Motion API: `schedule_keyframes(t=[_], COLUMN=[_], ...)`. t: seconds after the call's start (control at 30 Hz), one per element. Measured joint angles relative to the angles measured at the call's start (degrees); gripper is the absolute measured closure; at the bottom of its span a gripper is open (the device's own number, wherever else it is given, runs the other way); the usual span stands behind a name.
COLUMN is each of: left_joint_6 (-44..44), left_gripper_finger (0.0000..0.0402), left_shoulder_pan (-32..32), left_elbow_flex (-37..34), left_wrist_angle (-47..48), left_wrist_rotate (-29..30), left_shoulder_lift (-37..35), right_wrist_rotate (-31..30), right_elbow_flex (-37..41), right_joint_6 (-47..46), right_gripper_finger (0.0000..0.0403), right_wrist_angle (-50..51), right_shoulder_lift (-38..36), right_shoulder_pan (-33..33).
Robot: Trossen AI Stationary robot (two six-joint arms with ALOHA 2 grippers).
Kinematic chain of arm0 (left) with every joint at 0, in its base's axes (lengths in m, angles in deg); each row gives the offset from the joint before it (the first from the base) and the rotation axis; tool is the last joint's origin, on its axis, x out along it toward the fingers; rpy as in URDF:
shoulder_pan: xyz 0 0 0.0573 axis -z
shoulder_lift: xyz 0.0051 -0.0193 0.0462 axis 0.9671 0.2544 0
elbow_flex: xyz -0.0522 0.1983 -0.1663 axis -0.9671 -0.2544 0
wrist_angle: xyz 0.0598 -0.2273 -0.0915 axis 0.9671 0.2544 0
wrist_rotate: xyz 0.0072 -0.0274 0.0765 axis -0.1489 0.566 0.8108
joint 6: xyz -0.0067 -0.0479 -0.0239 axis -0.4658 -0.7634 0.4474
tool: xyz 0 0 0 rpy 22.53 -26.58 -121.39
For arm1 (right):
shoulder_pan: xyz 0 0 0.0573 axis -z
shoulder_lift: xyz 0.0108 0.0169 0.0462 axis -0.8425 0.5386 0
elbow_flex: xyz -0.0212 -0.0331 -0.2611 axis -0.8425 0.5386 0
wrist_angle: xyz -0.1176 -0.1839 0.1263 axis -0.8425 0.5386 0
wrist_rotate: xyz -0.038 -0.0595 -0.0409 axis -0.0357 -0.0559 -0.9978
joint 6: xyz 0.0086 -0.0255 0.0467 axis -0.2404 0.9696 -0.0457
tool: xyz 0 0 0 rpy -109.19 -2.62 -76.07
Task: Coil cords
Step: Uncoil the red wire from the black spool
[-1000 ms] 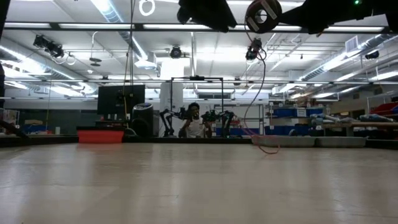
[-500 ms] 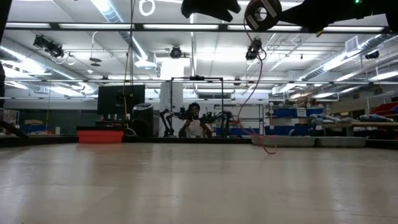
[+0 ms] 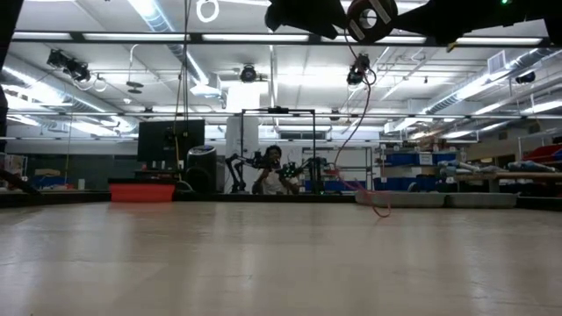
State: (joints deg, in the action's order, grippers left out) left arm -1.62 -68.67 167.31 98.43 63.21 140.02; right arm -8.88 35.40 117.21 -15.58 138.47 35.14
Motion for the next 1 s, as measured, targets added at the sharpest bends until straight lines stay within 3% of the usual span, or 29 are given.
schedule_keyframes(t=[0.37,1.0], left_joint_6=[1.91,-3.55], left_gripper_finger=[0.0219,0.0220], left_shoulder_pan=[0.00,-0.03], left_elbow_flex=[0.00,-0.04], left_wrist_angle=[1.05,1.73], left_wrist_rotate=[0.00,0.12], left_shoulder_lift=[0.00,1.42], right_wrist_rotate=[-0.01,0.53], right_elbow_flex=[0.00,0.01], right_joint_6=[0.00,-1.78], right_gripper_finger=[0.0403,0.0403], right_wrist_angle=[0.00,-0.04], right_shoulder_lift=[0.00,0.00], right_shoulder_pan=[0.00,0.40])
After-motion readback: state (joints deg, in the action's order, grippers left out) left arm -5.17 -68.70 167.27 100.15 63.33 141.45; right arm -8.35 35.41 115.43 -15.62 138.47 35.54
